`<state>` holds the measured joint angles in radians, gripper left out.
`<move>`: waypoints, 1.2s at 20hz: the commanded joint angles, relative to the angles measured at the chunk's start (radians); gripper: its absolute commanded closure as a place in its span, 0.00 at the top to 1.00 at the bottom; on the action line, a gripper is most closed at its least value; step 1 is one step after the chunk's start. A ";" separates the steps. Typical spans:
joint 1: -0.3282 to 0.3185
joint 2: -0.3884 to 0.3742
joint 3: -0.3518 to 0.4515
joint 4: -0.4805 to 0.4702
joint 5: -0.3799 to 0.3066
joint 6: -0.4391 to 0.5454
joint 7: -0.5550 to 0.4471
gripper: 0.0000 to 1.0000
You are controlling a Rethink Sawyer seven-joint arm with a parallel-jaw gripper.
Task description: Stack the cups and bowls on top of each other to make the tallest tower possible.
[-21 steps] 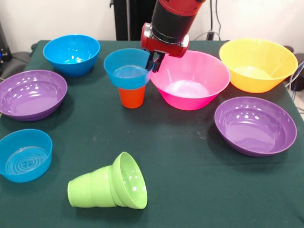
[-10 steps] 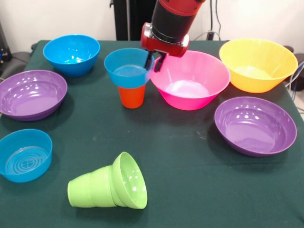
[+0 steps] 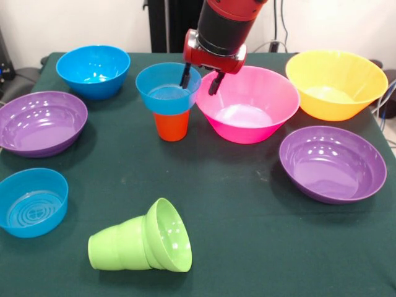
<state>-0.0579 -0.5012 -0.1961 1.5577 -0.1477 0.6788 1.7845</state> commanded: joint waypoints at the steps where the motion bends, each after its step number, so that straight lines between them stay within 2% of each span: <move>1: -0.016 0.027 0.089 0.038 0.021 -0.061 0.119 1.00; 5: -0.009 0.018 0.083 0.032 0.014 -0.059 0.116 1.00; 9: 0.009 -0.018 0.074 0.018 0.020 0.019 0.108 1.00; 18: 0.008 -0.076 0.081 -0.002 0.015 0.106 0.057 1.00; 21: 0.012 -0.110 0.077 -0.022 0.017 0.182 0.044 1.00; 24: 0.000 -0.157 0.097 -0.010 0.022 0.207 0.010 1.00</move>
<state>-0.0575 -0.6102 -0.1961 1.5629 -0.1479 0.7471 1.7845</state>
